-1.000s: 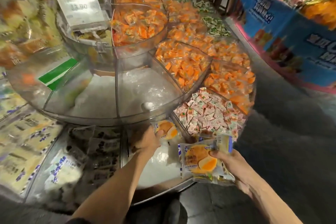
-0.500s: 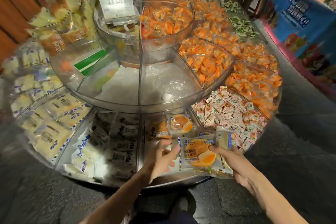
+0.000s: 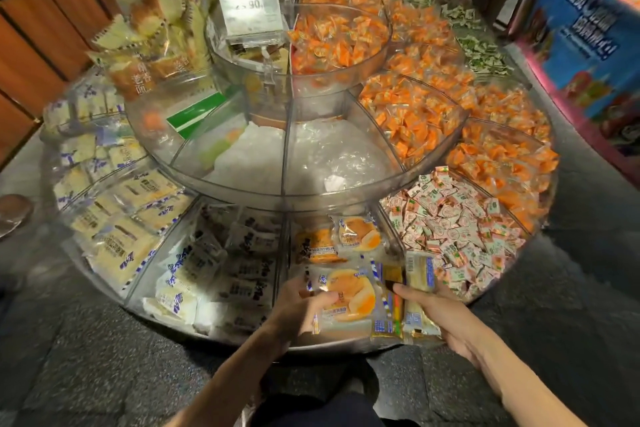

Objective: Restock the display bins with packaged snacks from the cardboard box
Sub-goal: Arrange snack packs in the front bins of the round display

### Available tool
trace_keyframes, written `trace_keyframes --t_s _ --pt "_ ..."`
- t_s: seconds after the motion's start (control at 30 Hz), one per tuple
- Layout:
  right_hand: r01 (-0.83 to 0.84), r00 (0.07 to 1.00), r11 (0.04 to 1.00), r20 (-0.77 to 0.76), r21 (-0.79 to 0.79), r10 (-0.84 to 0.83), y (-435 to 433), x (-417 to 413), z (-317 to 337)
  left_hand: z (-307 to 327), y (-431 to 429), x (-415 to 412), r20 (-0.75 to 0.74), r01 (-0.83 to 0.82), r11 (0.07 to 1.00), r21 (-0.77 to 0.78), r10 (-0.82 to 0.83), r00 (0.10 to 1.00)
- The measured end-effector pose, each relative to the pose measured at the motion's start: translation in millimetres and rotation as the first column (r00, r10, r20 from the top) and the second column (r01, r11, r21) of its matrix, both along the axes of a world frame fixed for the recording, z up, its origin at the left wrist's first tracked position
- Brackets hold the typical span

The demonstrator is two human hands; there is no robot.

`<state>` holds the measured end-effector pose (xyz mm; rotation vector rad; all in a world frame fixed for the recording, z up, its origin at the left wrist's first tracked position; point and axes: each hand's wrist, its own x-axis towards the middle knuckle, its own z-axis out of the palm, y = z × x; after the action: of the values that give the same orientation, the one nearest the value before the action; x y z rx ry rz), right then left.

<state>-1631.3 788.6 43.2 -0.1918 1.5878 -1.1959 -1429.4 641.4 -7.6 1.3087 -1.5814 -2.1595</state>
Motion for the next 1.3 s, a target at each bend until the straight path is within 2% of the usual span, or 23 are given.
trace_keyframes --t_s 0.2,0.33,0.5,0.57,0.63,0.67,0.73,0.8,0.9,0.97,1.03,1.1,1.2,1.3 --pt "0.105 0.992 0.994 -0.063 -0.021 -0.106 14.2 -22.8 4.9 -7.6 -7.1 -19.9 0.101 -0.011 0.990 -0.141 0.025 0.995" --pt "0.155 0.987 0.987 -0.046 -0.043 -0.157 21.4 -30.5 5.3 -25.5 1.0 -53.3 0.188 0.027 0.988 -0.151 0.002 0.982" --pt "0.183 0.983 0.982 0.034 -0.046 -0.181 29.3 -32.3 4.5 -34.9 11.9 -88.7 0.211 0.041 0.940 -0.340 0.034 0.977" --pt "0.174 0.984 0.983 0.042 -0.059 -0.172 31.8 -32.8 4.0 -37.7 15.6 -91.4 0.313 0.111 0.889 -0.445 0.038 0.949" --pt "0.183 0.983 0.981 0.041 -0.067 -0.180 33.6 -32.1 4.1 -41.9 17.1 -88.2 0.478 0.277 0.799 -0.533 0.015 0.878" --pt "0.189 0.981 0.979 0.049 -0.070 -0.186 34.5 -32.2 2.7 -45.3 15.6 -85.2 0.541 0.340 0.788 -0.513 -0.010 0.841" --pt "0.201 0.979 0.977 0.059 -0.069 -0.197 35.7 -31.6 0.5 -48.6 13.8 -82.5 0.576 0.346 0.809 -0.475 -0.011 0.817" --pt "0.204 0.978 0.977 0.060 -0.059 -0.200 35.3 -30.6 -1.6 -45.5 12.0 -80.5 0.526 0.284 0.866 -0.413 -0.028 0.850" --pt "0.216 0.972 0.975 0.102 -0.042 -0.211 33.9 -30.2 -5.0 -42.4 13.5 -79.7 0.306 0.100 0.951 -0.292 -0.006 0.952" --pt "0.213 0.969 0.977 0.129 -0.019 -0.209 32.1 -30.5 -6.4 -37.1 12.7 -76.8 0.206 0.059 0.918 -0.393 0.025 0.978" --pt "0.195 0.973 0.980 0.134 -0.033 -0.189 27.7 -29.1 -5.1 -24.7 12.5 -75.1 0.207 0.081 0.856 -0.511 0.031 0.978" --pt "0.155 0.981 0.987 0.125 -0.038 -0.150 22.2 -25.7 -2.3 -13.6 14.1 -76.7 0.105 0.055 0.914 -0.401 -0.014 0.994" --pt "0.113 0.964 0.991 0.251 -0.067 -0.093 13.7 -21.5 -1.5 4.1 18.1 -77.9 0.090 0.279 0.938 -0.208 -0.266 0.960" --pt "0.060 0.952 0.994 0.303 -0.088 -0.031 6.5 -16.7 2.2 11.7 18.4 -71.8 0.050 0.309 0.928 -0.210 -0.305 0.951"
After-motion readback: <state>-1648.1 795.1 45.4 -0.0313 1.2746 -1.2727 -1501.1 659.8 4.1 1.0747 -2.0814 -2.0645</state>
